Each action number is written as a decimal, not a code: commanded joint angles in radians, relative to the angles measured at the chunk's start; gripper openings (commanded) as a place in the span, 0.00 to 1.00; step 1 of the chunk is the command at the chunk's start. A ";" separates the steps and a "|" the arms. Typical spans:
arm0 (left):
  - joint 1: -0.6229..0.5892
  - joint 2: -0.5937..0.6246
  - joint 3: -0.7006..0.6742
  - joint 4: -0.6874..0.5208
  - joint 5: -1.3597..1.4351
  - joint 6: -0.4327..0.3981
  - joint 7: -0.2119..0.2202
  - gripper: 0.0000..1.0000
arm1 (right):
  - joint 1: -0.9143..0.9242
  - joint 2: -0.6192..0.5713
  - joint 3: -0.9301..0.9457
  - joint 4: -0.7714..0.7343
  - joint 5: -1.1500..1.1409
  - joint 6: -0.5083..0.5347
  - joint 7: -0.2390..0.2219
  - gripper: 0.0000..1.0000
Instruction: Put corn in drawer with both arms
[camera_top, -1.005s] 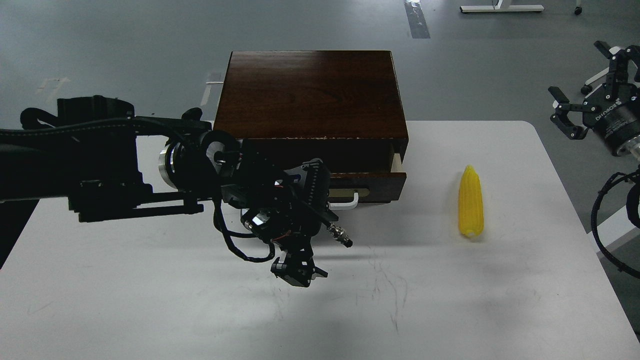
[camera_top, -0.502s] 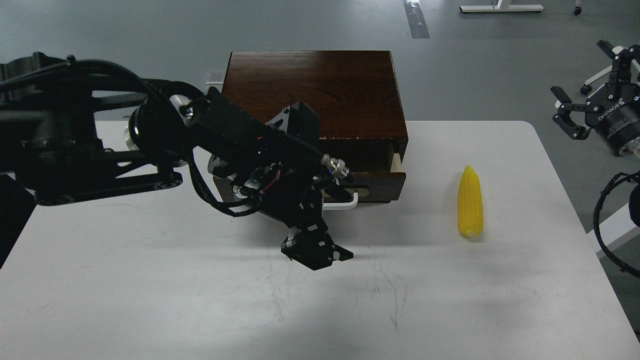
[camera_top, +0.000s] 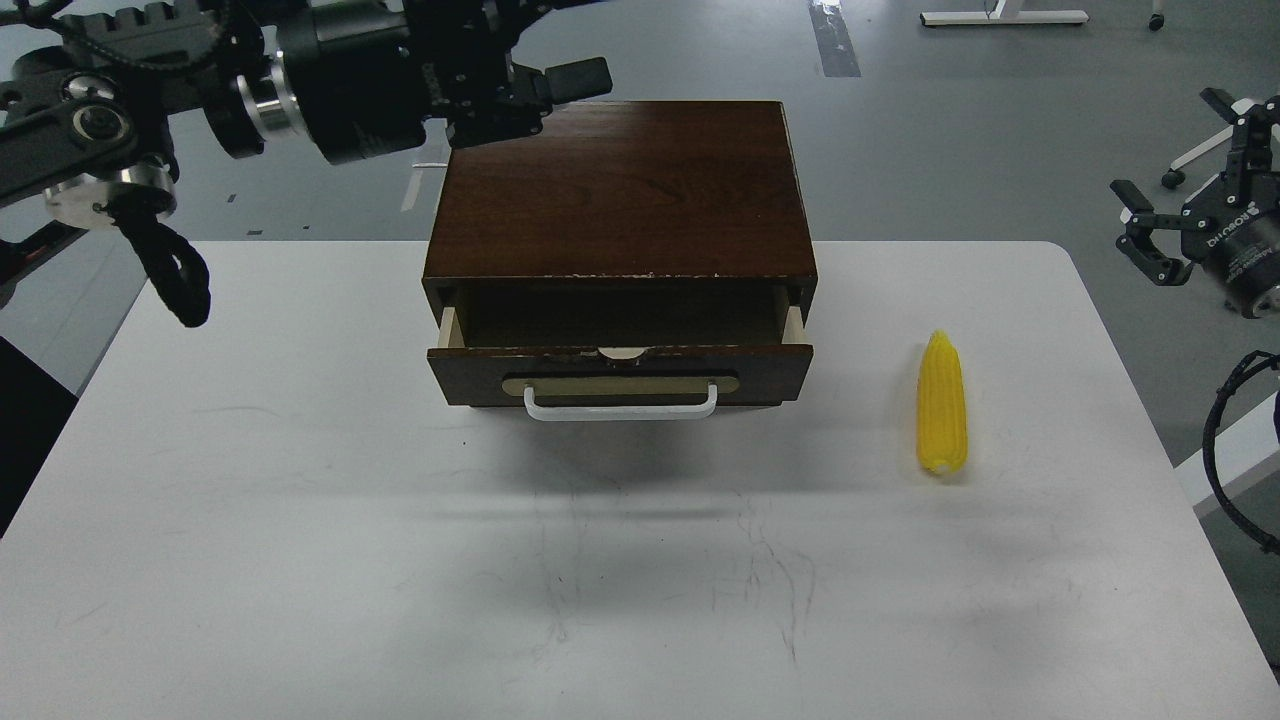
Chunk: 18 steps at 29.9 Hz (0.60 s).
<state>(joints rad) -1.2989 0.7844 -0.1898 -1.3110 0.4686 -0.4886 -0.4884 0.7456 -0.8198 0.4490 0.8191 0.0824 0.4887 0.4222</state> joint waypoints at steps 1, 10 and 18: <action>0.082 -0.001 -0.011 0.119 -0.128 0.030 0.000 0.99 | 0.006 -0.045 -0.003 0.031 -0.151 0.000 0.000 1.00; 0.196 -0.004 -0.014 0.320 -0.470 0.039 0.000 0.99 | 0.041 -0.124 -0.006 0.100 -0.548 0.000 0.000 1.00; 0.289 -0.010 -0.048 0.343 -0.499 0.000 0.000 0.99 | 0.185 -0.107 -0.114 0.114 -1.119 0.000 -0.005 1.00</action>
<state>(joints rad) -1.0443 0.7775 -0.2118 -0.9683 -0.0330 -0.4872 -0.4887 0.8593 -0.9528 0.4108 0.9247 -0.8849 0.4890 0.4201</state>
